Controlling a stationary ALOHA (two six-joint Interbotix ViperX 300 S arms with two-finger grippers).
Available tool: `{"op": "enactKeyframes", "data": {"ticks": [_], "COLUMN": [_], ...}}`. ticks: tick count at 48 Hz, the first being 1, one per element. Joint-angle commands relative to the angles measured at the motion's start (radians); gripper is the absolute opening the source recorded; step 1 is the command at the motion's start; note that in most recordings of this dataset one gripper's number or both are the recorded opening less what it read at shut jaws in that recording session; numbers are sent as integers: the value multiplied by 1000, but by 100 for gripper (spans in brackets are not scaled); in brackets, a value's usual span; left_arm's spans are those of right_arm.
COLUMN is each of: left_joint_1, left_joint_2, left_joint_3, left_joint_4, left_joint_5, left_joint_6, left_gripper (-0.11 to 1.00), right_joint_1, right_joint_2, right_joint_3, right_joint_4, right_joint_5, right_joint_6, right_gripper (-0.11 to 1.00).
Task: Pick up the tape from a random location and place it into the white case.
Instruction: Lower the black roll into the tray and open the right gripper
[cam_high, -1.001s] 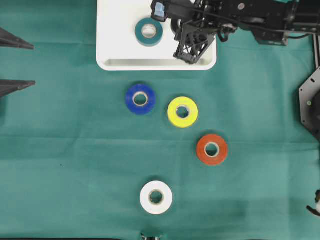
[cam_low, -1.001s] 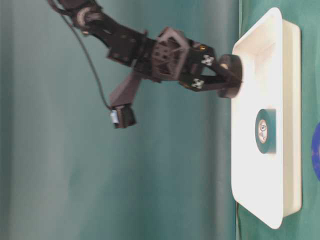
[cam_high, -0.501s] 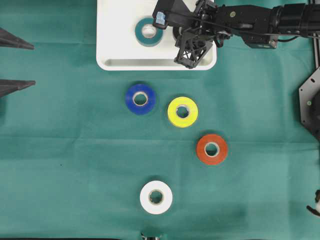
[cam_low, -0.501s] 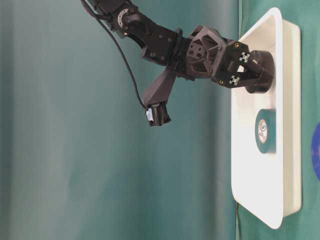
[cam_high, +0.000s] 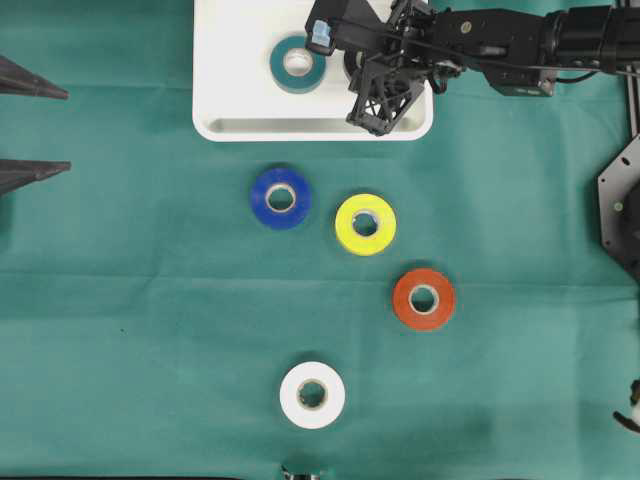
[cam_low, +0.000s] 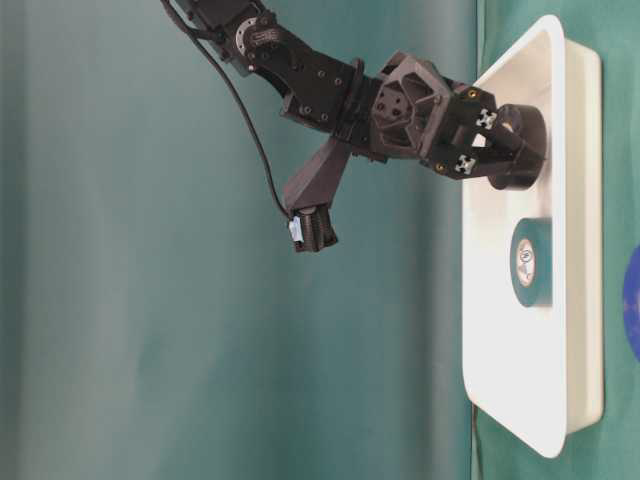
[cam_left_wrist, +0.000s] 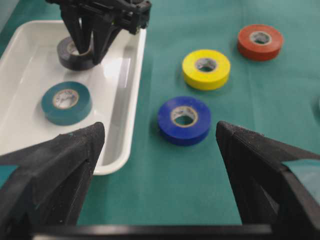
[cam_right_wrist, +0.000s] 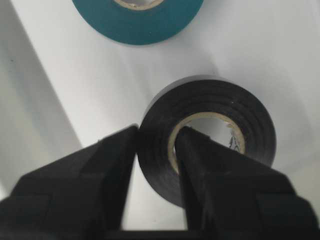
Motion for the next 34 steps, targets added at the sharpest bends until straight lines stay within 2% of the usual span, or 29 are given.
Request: {"op": "enactKeyframes", "data": {"ticks": [1, 7, 11, 16, 22, 34], "left_joint_1": [-3, -3, -3, -3, -3, -3], "left_joint_2": [12, 12, 12, 12, 12, 12], "left_joint_3": [-9, -9, -9, -9, -9, -9], "left_joint_4": [2, 3, 2, 3, 3, 3], "left_joint_5": [-8, -8, -8, -8, -8, -8], "left_joint_6": [2, 2, 2, 2, 2, 2], "left_gripper": [96, 96, 96, 96, 96, 96], "right_joint_1": [-3, -3, -3, -3, -3, -3], "right_joint_2": [-17, -17, -17, -17, -28, -132], "right_joint_3": [-12, -12, -14, -15, -18, -51], "right_joint_4": [0, 0, 0, 0, 0, -2], "right_joint_5": [-3, -2, -2, -2, 2, 103], "right_joint_6": [0, 0, 0, 0, -2, -3], "right_gripper": [40, 78, 91, 86, 88, 88]}}
